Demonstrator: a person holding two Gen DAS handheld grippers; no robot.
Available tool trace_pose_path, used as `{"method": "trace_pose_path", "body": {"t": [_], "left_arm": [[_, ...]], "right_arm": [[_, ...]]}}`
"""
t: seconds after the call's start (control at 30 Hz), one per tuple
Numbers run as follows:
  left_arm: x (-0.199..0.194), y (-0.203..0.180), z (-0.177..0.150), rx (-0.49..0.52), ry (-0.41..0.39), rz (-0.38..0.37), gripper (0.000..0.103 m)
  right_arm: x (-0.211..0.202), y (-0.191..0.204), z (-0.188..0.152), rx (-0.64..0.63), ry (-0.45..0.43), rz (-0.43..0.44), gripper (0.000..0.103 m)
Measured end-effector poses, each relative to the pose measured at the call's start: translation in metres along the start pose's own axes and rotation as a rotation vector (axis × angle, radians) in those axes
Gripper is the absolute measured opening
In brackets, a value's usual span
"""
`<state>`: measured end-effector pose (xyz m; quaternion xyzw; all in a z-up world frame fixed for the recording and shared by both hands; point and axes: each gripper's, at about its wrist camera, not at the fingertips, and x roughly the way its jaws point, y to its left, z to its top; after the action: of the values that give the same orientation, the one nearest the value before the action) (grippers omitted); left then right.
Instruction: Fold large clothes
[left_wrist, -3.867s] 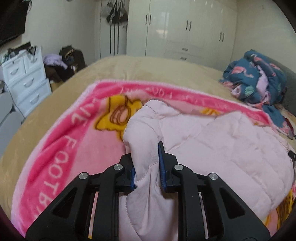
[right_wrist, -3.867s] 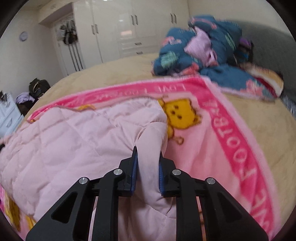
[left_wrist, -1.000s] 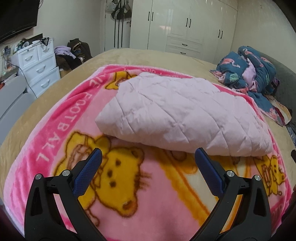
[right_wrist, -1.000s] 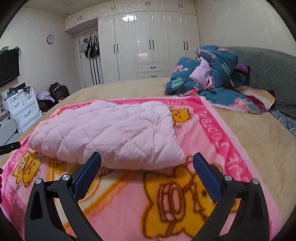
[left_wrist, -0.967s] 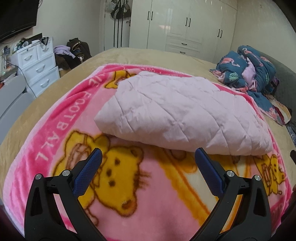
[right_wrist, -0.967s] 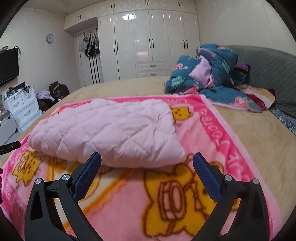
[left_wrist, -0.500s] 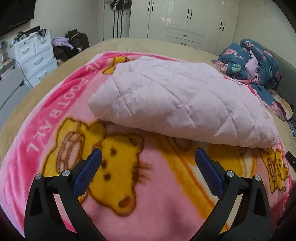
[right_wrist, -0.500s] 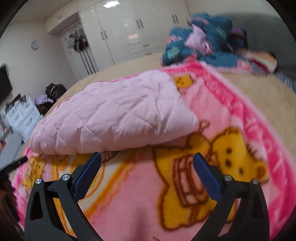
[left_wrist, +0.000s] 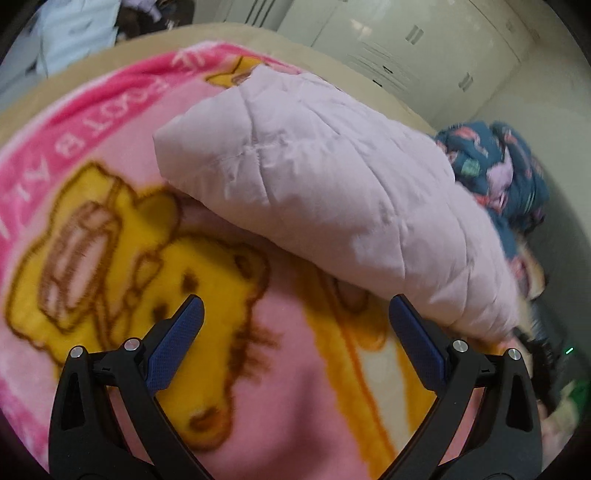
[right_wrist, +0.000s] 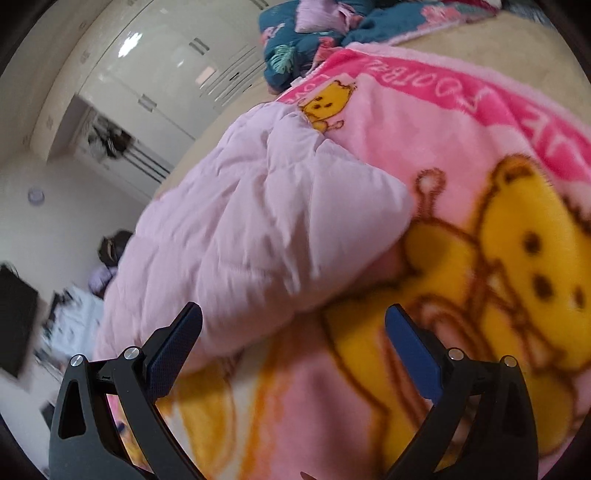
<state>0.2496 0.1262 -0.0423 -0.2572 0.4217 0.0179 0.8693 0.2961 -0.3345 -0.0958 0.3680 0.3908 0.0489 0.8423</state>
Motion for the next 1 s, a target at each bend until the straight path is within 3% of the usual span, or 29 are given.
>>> {"method": "trace_pose_path", "body": {"t": [0.23, 0.4, 0.53, 0.73, 1.0], "left_arm": [[0.008, 0.012, 0.018, -0.125, -0.021, -0.061, 0.094], [0.017, 0.018, 0.030, -0.190, -0.027, -0.110, 0.094], [0.031, 0.027, 0.037, -0.312, -0.016, -0.203, 0.094], [0.053, 0.039, 0.049, -0.426, -0.029, -0.255, 0.094], [0.084, 0.039, 0.069, -0.431, -0.051, -0.242, 0.095]], "right_arm": [[0.027, -0.006, 0.019, 0.116, 0.028, 0.056, 0.099], [0.040, -0.004, 0.029, 0.115, 0.031, 0.063, 0.099], [0.050, -0.004, 0.036, 0.109, 0.037, 0.060, 0.099], [0.056, -0.002, 0.039, 0.087, 0.033, 0.056, 0.099], [0.068, 0.004, 0.042, 0.037, 0.021, 0.052, 0.099]]}}
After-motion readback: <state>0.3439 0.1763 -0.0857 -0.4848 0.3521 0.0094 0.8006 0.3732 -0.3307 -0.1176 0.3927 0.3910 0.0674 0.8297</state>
